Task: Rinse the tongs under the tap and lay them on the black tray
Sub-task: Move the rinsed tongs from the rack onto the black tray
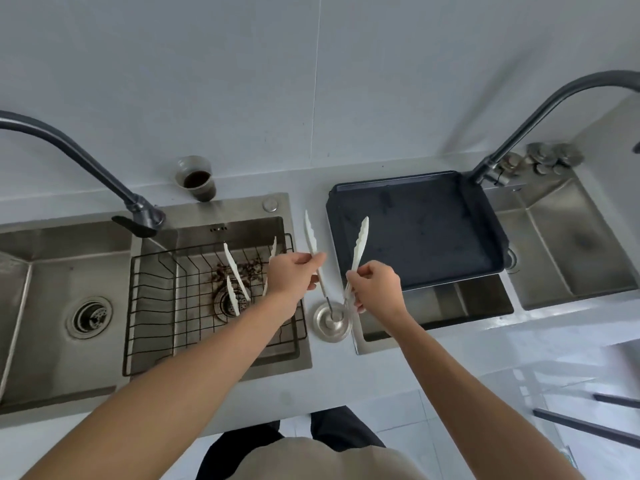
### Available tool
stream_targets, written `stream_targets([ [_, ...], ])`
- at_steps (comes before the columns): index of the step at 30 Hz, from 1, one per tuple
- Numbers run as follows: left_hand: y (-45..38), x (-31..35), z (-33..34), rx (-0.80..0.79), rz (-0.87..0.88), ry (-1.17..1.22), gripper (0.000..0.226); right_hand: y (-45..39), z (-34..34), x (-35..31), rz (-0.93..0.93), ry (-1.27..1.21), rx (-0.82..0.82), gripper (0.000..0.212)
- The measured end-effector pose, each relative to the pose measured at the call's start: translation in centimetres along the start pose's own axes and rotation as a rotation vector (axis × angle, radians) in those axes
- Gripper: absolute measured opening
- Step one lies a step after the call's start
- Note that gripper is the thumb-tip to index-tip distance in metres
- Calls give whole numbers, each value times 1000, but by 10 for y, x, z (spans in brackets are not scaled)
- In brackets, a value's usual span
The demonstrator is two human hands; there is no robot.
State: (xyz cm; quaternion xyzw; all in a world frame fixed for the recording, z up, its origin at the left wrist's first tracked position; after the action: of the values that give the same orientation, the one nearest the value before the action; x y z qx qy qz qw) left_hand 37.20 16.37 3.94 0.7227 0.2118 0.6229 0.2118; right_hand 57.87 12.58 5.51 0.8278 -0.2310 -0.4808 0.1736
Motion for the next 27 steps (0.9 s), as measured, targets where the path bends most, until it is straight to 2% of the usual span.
stream_targets([
  [4,-15,10,29,-69,41,-104,27,-16,-20,2,37,21,35,18],
  [9,-34,36,57,-81,105,-106,17,-36,-50,0,43,4,98,20],
  [12,-41,38,71,-77,72,-42,14,-47,-66,3,40,7,137,19],
  [14,-46,36,77,-68,49,-9,5,-56,-71,5,41,4,134,18],
  [20,-69,26,93,-21,11,-8,12,-90,-68,11,56,47,54,15],
  [27,-98,20,105,43,-1,-29,13,-125,-65,24,103,49,47,12],
])
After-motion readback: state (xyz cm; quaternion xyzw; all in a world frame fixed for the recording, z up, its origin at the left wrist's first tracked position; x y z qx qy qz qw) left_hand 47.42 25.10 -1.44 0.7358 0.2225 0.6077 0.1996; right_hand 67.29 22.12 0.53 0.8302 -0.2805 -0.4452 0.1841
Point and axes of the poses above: each hand's wrist, its own y-axis away from the middle knuckle, its own z-axis out of the palm, x = y × z, the point moved 10 cm from there along -y, towards the middle knuckle, and after that the axes turned 5 degrees about -x, right-handed, at the moved point
